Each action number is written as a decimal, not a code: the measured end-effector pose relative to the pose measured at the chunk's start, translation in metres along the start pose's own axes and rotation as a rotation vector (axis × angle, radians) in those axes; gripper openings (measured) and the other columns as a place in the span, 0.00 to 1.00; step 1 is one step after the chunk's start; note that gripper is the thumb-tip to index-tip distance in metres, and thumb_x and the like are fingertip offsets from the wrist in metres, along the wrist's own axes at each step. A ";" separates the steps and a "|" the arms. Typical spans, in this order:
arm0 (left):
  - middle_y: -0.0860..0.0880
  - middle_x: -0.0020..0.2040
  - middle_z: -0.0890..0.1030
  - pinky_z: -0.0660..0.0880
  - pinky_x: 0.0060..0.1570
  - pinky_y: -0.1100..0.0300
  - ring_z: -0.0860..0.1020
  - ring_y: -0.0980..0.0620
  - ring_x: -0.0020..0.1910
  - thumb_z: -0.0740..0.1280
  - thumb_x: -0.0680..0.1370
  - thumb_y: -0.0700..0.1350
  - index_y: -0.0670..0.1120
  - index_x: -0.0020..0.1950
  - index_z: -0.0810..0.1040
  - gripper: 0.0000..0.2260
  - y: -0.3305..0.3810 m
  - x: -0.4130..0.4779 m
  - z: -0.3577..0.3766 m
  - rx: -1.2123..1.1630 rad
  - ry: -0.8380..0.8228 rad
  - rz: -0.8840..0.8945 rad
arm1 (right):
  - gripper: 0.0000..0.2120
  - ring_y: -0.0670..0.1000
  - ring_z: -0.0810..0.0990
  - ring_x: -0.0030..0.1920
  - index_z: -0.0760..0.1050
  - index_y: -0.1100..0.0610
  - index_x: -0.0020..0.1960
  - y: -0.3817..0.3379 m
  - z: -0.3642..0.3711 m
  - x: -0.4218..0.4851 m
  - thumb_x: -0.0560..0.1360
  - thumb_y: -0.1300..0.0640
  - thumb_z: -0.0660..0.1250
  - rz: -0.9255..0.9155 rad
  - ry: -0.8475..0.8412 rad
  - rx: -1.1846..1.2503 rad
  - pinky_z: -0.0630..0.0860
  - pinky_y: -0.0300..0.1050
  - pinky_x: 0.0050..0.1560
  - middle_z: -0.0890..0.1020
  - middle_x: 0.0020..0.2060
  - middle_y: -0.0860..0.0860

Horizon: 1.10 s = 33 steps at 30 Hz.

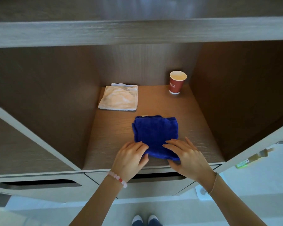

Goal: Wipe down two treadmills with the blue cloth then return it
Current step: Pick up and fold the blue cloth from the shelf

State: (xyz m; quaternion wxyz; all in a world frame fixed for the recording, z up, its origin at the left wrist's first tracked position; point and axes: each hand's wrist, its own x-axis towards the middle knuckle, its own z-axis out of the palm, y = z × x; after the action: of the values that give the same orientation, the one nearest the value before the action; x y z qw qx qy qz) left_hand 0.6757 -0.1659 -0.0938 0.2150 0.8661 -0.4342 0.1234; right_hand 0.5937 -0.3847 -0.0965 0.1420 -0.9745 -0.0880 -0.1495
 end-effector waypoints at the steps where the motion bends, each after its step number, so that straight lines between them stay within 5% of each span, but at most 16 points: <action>1: 0.53 0.43 0.83 0.78 0.46 0.60 0.81 0.54 0.42 0.59 0.74 0.48 0.47 0.48 0.81 0.12 0.000 0.001 -0.002 -0.027 -0.002 -0.019 | 0.24 0.47 0.79 0.58 0.75 0.49 0.60 0.000 0.000 -0.001 0.65 0.51 0.71 -0.002 -0.012 -0.003 0.68 0.59 0.64 0.80 0.57 0.47; 4: 0.54 0.41 0.82 0.77 0.43 0.62 0.80 0.55 0.38 0.58 0.74 0.49 0.47 0.47 0.80 0.12 -0.003 0.001 -0.006 -0.068 -0.009 -0.034 | 0.25 0.48 0.81 0.53 0.75 0.50 0.59 -0.001 0.000 -0.002 0.63 0.57 0.75 -0.006 0.001 0.038 0.76 0.52 0.59 0.82 0.53 0.47; 8: 0.55 0.40 0.81 0.76 0.37 0.66 0.78 0.57 0.35 0.59 0.75 0.49 0.48 0.48 0.80 0.11 -0.007 0.000 -0.014 -0.116 0.000 -0.021 | 0.14 0.44 0.81 0.39 0.75 0.50 0.54 -0.010 -0.009 0.005 0.68 0.57 0.66 0.045 0.079 0.156 0.80 0.40 0.35 0.83 0.43 0.45; 12: 0.55 0.42 0.80 0.77 0.32 0.58 0.78 0.57 0.36 0.61 0.76 0.49 0.47 0.50 0.79 0.10 -0.016 0.013 -0.027 -0.262 0.070 -0.069 | 0.14 0.40 0.79 0.39 0.79 0.52 0.54 -0.012 -0.023 0.022 0.69 0.61 0.69 0.119 0.153 0.302 0.76 0.29 0.42 0.83 0.44 0.44; 17: 0.50 0.43 0.82 0.76 0.39 0.60 0.79 0.55 0.37 0.66 0.75 0.49 0.43 0.52 0.81 0.12 -0.035 0.049 -0.033 -0.348 0.159 -0.178 | 0.15 0.46 0.81 0.40 0.79 0.49 0.57 0.001 -0.030 0.063 0.71 0.60 0.69 0.286 0.131 0.380 0.80 0.43 0.46 0.82 0.46 0.40; 24: 0.46 0.42 0.83 0.76 0.43 0.59 0.79 0.52 0.39 0.70 0.75 0.45 0.45 0.53 0.81 0.08 -0.067 0.090 -0.015 -0.355 -0.049 -0.424 | 0.09 0.44 0.77 0.42 0.81 0.49 0.51 0.024 -0.019 0.112 0.72 0.59 0.70 0.426 -0.009 0.419 0.76 0.43 0.51 0.80 0.43 0.40; 28: 0.49 0.44 0.83 0.75 0.42 0.59 0.78 0.53 0.41 0.70 0.75 0.46 0.46 0.51 0.82 0.07 -0.074 0.093 -0.005 -0.325 -0.132 -0.470 | 0.09 0.46 0.79 0.48 0.80 0.51 0.54 0.033 -0.003 0.113 0.74 0.55 0.69 0.462 -0.065 0.378 0.77 0.43 0.53 0.82 0.50 0.45; 33: 0.50 0.50 0.81 0.77 0.41 0.59 0.78 0.53 0.46 0.62 0.79 0.49 0.46 0.55 0.79 0.10 -0.064 0.087 -0.021 -0.024 0.005 -0.293 | 0.15 0.45 0.76 0.55 0.76 0.52 0.58 0.026 -0.013 0.090 0.74 0.49 0.65 0.164 0.170 0.170 0.77 0.39 0.50 0.78 0.56 0.46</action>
State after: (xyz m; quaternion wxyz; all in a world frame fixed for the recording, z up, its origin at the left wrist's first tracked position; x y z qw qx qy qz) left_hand 0.7776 -0.1827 -0.0577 0.2423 0.9172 -0.3040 0.0876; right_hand 0.6804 -0.4011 -0.0626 0.2430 -0.9467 -0.0082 -0.2114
